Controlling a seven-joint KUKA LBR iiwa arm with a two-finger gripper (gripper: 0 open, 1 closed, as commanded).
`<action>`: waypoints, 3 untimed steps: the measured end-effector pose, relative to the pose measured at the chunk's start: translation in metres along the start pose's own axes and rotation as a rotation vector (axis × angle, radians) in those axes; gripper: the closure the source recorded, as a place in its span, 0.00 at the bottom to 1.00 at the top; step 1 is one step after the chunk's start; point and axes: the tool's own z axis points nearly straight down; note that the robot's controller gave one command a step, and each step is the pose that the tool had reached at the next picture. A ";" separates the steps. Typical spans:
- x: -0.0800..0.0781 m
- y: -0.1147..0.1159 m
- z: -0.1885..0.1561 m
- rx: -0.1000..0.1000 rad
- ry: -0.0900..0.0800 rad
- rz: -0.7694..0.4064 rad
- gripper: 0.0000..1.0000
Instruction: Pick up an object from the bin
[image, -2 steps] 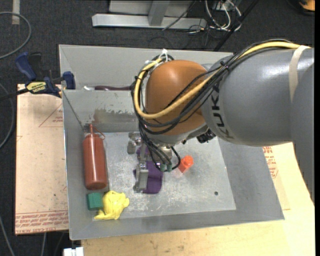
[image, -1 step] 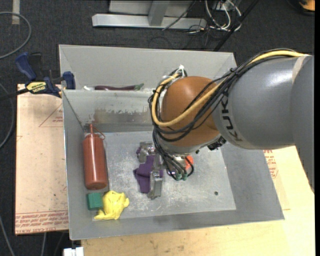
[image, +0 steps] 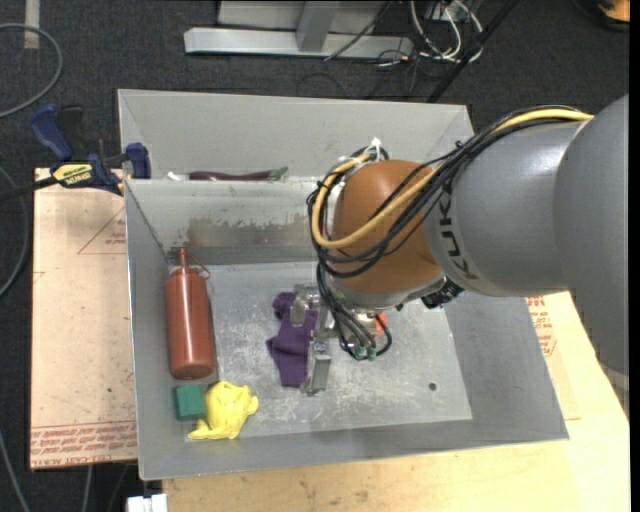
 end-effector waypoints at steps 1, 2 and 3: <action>-0.018 -0.003 0.069 -0.007 -0.005 -0.107 1.00; -0.018 -0.003 0.069 -0.007 -0.005 -0.107 1.00; -0.018 0.009 -0.108 -0.011 -0.016 -0.068 1.00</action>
Offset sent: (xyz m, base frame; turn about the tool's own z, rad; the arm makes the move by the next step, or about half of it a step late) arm 0.0000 0.0000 0.0000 0.0000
